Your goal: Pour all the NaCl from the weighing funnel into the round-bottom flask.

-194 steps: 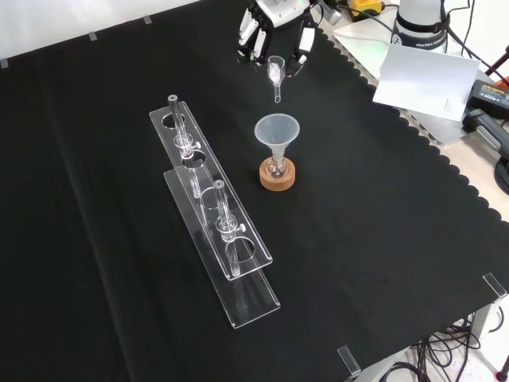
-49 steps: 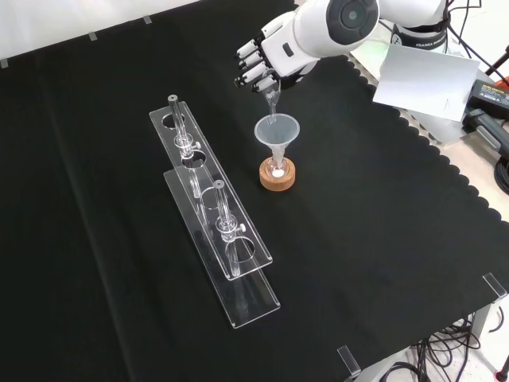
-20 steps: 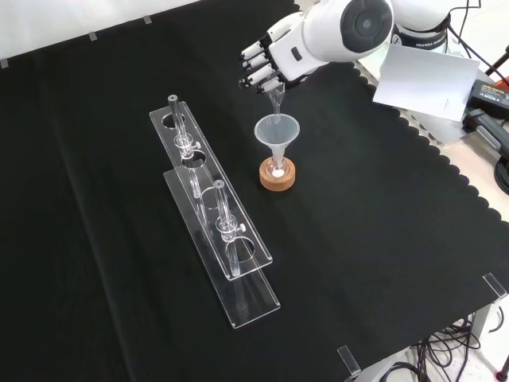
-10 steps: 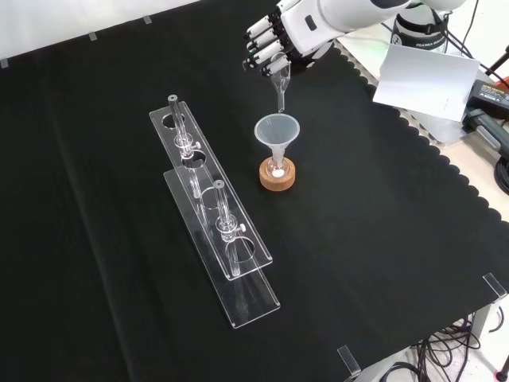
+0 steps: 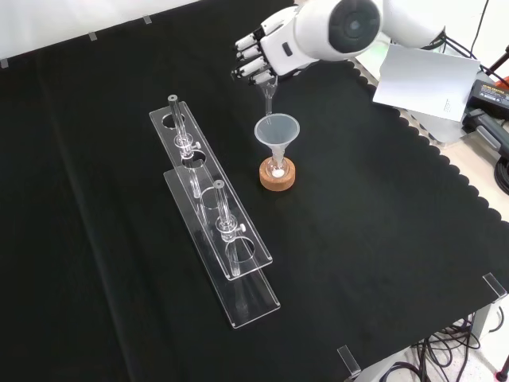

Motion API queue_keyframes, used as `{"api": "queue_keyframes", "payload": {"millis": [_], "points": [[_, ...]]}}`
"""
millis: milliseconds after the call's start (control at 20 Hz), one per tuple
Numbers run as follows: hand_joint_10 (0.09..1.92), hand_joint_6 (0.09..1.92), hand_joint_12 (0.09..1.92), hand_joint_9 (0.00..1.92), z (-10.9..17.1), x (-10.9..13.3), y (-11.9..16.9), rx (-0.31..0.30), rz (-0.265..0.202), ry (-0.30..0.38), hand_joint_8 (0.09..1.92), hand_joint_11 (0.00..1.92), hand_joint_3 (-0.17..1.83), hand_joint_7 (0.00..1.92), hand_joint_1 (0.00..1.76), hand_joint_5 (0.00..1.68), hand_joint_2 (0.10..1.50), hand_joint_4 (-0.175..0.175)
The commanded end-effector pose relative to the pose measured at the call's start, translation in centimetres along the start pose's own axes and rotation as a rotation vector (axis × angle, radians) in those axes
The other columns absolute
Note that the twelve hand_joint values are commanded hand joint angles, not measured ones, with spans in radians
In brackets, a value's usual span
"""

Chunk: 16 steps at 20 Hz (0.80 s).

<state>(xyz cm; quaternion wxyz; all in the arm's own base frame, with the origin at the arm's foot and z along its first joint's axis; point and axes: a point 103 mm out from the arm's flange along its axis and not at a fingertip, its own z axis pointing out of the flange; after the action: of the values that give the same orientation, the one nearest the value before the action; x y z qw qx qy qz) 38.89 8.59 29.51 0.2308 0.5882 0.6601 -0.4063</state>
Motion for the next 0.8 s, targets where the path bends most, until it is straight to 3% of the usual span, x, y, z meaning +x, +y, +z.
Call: {"api": "queue_keyframes", "payload": {"millis": [50, 800], "points": [[0.25, 0.45, 0.93, 1.06, -0.9, -0.1, -0.3, -0.102, 0.029, 0.079, 0.72, 0.96, 0.52, 0.53, 1.13, 1.36, 0.7, 0.175], [0.25, 0.45, 0.93, 1.06, 0.6, -1.8, -0.2, -0.091, 0.054, 0.263, 0.72, 0.96, 0.52, 0.53, 1.13, 1.36, 0.7, 0.175]]}}
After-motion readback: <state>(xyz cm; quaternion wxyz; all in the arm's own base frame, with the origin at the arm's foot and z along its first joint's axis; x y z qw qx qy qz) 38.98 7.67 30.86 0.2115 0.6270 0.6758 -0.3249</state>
